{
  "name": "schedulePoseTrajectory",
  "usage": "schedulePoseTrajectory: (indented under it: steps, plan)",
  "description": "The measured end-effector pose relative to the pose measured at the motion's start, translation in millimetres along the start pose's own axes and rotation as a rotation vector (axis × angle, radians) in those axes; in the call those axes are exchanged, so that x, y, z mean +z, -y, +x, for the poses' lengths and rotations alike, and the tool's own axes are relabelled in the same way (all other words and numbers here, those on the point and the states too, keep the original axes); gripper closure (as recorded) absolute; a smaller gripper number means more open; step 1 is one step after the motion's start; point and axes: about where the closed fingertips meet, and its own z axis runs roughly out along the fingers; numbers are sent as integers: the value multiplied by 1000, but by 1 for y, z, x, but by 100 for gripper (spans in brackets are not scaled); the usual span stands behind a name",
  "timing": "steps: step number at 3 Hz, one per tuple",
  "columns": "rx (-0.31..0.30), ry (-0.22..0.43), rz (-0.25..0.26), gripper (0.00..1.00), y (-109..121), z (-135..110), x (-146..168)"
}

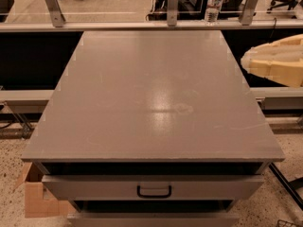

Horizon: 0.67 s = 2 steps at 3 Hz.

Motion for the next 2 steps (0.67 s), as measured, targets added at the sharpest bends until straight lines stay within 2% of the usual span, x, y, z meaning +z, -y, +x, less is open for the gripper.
schedulePoseTrajectory:
  steps: [2]
  plan:
    - [-24,-15,-8,12,-4,-6,5]
